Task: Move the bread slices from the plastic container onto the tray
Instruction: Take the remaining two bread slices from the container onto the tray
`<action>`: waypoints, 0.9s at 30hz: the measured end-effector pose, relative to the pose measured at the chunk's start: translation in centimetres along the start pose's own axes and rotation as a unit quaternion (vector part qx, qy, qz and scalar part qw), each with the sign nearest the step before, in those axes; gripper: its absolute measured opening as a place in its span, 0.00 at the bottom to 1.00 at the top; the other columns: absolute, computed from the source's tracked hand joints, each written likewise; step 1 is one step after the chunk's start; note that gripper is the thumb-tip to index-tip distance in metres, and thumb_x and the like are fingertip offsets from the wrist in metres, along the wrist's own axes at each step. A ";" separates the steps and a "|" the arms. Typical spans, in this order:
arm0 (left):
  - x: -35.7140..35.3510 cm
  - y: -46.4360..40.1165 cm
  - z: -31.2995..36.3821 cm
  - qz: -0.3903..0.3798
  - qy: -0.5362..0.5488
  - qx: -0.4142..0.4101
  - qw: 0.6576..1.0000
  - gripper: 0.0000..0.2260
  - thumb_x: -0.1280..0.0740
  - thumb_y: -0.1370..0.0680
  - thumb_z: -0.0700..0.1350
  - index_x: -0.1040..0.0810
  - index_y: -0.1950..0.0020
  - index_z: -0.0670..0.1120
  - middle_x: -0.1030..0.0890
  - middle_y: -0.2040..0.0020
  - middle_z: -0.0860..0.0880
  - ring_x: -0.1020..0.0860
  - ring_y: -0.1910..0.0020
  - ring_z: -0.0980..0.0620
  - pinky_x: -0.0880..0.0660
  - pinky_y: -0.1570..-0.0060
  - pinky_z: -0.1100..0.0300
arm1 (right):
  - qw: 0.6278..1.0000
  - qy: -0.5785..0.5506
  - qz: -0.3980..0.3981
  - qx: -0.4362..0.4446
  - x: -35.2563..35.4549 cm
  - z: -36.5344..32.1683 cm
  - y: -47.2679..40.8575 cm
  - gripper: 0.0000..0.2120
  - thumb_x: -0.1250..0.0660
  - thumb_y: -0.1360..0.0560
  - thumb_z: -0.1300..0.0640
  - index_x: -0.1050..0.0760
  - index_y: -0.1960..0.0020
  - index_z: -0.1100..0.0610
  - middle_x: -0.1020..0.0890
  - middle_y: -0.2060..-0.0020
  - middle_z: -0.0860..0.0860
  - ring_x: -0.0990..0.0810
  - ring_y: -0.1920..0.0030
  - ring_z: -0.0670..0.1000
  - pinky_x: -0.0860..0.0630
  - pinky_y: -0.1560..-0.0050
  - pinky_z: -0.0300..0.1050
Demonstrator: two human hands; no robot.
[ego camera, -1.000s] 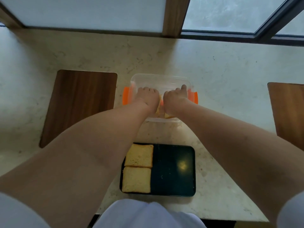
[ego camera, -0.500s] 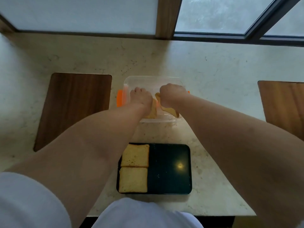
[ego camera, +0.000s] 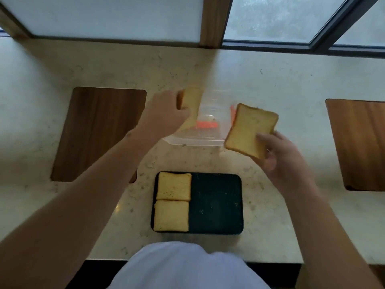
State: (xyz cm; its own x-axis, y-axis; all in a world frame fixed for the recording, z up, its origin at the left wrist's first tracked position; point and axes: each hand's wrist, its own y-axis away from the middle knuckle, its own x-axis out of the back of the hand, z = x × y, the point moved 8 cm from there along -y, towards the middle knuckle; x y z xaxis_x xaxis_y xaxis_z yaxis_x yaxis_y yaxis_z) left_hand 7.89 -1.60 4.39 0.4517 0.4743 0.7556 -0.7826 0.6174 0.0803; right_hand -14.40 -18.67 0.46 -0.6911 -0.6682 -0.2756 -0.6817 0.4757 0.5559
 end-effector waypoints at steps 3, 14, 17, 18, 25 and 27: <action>-0.4 8.1 -1.0 -0.006 0.344 0.072 0.936 0.14 0.25 0.26 0.50 0.22 0.43 0.52 0.16 0.53 0.52 0.18 0.53 0.61 0.22 0.60 0.70 | 0.973 -0.217 0.016 -0.072 2.7 6.6 4.9 0.21 0.32 0.25 0.61 0.27 0.33 0.59 0.15 0.44 0.55 0.16 0.45 0.54 0.18 0.55 0.45; -16.4 24.9 -11.5 -0.085 0.521 0.451 0.720 0.24 0.25 0.27 0.42 0.26 0.33 0.45 0.17 0.43 0.44 0.17 0.47 0.45 0.21 0.56 0.52 | 0.918 -0.299 0.135 -0.224 2.2 21.3 7.2 0.14 0.33 0.23 0.65 0.26 0.38 0.61 0.18 0.45 0.61 0.19 0.44 0.58 0.21 0.51 0.51; -16.1 23.8 -11.6 -0.087 0.500 0.446 0.737 0.21 0.26 0.26 0.42 0.26 0.35 0.45 0.17 0.43 0.44 0.17 0.49 0.47 0.20 0.60 0.55 | 0.905 -0.339 0.148 -0.212 1.8 22.2 5.9 0.13 0.33 0.22 0.67 0.26 0.38 0.63 0.19 0.43 0.63 0.19 0.42 0.60 0.20 0.49 0.53; -16.0 23.3 -11.4 -0.089 0.503 0.440 0.738 0.20 0.27 0.25 0.42 0.26 0.35 0.46 0.17 0.44 0.44 0.17 0.49 0.47 0.20 0.61 0.56 | 0.904 -0.343 0.153 -0.205 1.7 22.4 5.6 0.13 0.33 0.22 0.67 0.26 0.38 0.63 0.19 0.42 0.64 0.19 0.42 0.60 0.19 0.50 0.53; -15.4 21.4 -9.9 -0.086 0.507 0.395 0.761 0.18 0.27 0.25 0.43 0.25 0.36 0.47 0.17 0.44 0.45 0.18 0.49 0.48 0.22 0.65 0.60 | 0.909 -0.316 0.228 -0.150 2.0 22.5 4.0 0.15 0.32 0.22 0.67 0.27 0.36 0.64 0.19 0.41 0.62 0.19 0.42 0.58 0.20 0.47 0.52; -15.5 21.5 -9.6 -0.092 0.498 0.387 0.771 0.17 0.28 0.25 0.43 0.25 0.37 0.47 0.16 0.46 0.46 0.17 0.52 0.50 0.23 0.65 0.60 | 0.921 -0.262 0.243 -0.156 2.1 22.8 4.2 0.14 0.31 0.22 0.65 0.26 0.37 0.64 0.19 0.43 0.60 0.19 0.42 0.57 0.20 0.43 0.53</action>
State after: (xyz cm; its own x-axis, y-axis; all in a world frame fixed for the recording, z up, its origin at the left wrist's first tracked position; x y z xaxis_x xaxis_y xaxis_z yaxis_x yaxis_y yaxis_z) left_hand -11.83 10.28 -11.85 0.3887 0.9079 -0.1565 -0.5130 0.3544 0.7818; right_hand -24.16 -5.01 -15.65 -0.9731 -0.0122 -0.2300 -0.2152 0.4036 0.8893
